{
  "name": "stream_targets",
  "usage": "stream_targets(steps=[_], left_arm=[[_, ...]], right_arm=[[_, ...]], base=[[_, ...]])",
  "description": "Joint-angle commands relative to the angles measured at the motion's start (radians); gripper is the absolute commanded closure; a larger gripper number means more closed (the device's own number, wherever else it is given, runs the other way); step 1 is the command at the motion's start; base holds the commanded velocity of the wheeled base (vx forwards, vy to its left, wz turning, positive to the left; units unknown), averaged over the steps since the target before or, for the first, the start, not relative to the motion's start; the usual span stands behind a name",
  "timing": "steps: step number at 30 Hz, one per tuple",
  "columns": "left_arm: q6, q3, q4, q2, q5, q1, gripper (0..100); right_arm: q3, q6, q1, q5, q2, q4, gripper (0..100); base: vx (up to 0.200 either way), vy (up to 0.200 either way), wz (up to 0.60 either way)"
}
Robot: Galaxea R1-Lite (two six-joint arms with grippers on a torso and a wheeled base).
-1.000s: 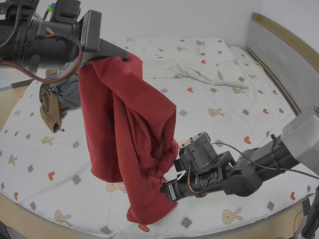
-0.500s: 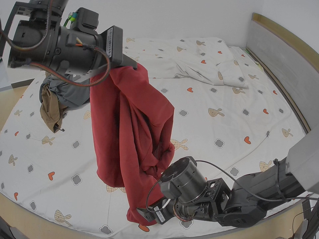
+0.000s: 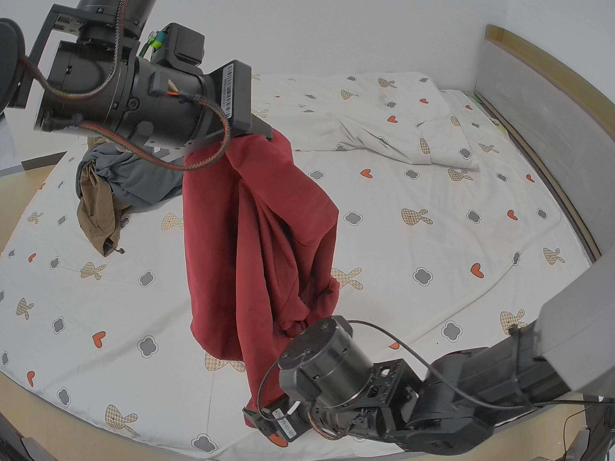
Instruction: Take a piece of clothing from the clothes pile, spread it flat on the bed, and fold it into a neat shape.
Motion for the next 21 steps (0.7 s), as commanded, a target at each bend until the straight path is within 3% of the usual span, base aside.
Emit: stream_targets(steps=[1, 7, 9, 10, 21], left_arm=[[-0.007, 0.004, 0.005, -0.019, 0.001, -0.008, 100], [-0.034, 0.026, 0.021, -0.091, 0.000, -0.006, 100], [-0.034, 0.026, 0.021, -0.091, 0.000, -0.006, 100], [-0.034, 0.046, 0.022, -0.123, 0.000, -0.004, 100], [-0.029, 0.153, -0.025, -0.097, 0.000, 0.008, 100]], right_arm=[[-0.120, 0.005, -0.044, -0.092, 0.173, 0.000, 0], [-0.152, 0.014, -0.157, -0.103, 0.208, -0.002, 0], [-0.152, 0.014, -0.157, -0.103, 0.208, -0.002, 0], [-0.143, 0.014, -0.199, -0.103, 0.202, -0.002, 100], [-0.031, 0.020, -0.276, -0.105, -0.079, 0.000, 100]], base=[[0.000, 0.000, 0.00], [0.000, 0.000, 0.00], [0.000, 0.000, 0.00], [0.000, 0.000, 0.00], [0.000, 0.000, 0.00]])
